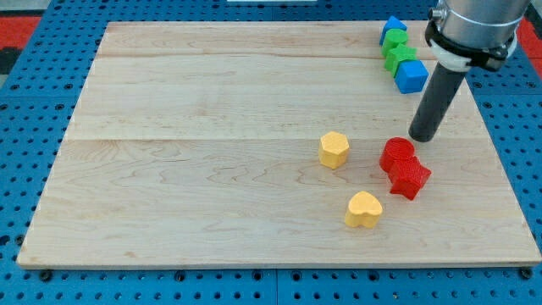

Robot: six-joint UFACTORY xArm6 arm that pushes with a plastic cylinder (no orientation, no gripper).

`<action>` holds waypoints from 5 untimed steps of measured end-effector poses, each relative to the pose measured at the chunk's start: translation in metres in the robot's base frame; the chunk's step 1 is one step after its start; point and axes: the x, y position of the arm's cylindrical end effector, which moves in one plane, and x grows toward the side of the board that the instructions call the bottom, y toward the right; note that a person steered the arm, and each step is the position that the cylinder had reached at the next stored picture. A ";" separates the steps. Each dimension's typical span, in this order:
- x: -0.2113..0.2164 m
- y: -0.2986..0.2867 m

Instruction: Move the red blocks to the bottom side

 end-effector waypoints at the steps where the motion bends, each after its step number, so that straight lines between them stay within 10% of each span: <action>1: 0.002 -0.006; 5: 0.033 -0.022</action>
